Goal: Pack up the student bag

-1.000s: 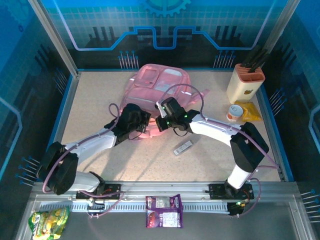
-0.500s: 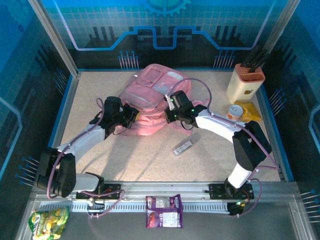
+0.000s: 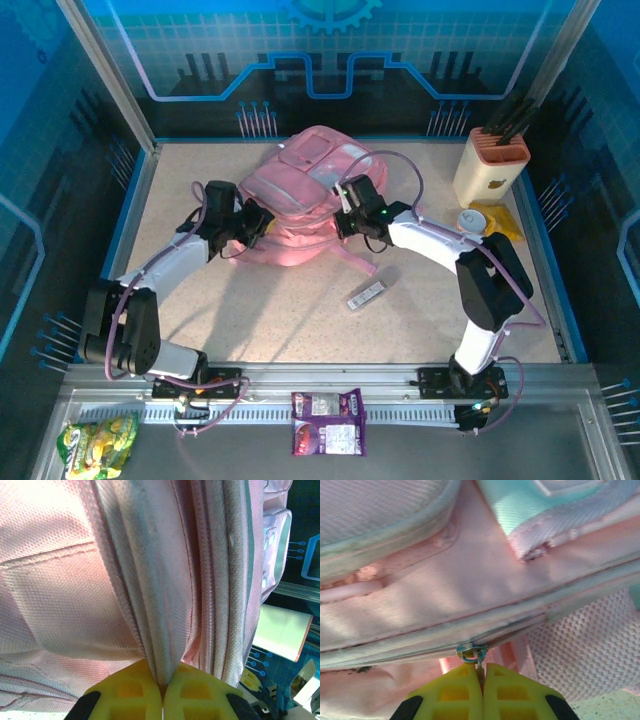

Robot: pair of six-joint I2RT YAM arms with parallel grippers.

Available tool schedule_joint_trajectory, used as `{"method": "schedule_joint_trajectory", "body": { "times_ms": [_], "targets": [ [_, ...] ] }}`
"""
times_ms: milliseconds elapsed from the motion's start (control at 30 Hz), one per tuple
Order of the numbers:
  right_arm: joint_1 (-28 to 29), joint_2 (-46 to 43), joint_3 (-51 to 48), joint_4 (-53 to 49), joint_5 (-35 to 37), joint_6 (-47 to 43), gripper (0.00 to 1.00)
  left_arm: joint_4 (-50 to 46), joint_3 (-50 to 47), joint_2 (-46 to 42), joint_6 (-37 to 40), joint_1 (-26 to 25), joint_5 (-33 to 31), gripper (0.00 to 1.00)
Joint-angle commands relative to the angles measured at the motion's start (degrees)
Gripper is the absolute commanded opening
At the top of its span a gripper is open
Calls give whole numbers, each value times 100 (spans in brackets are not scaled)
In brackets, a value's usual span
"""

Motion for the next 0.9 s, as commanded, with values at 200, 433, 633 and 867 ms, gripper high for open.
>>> {"method": "schedule_joint_trajectory", "body": {
  "times_ms": [200, 433, 633, 867],
  "targets": [
    [-162, -146, 275, -719, -410, -5, 17, 48, 199, -114, 451, 238, -213, 3],
    [-179, -125, 802, -838, -1841, 549, 48, -49, -287, -787, 374, -148, -674, 34],
    [-280, 617, 1729, -809, -2405, 993, 55, -447, -209, -1009, 387, -921, -1707, 47],
    [-377, 1589, 2771, -1334, -2349, 966, 57, -934, 441, -672, 868, -1669, -2751, 67]
  ]
}}
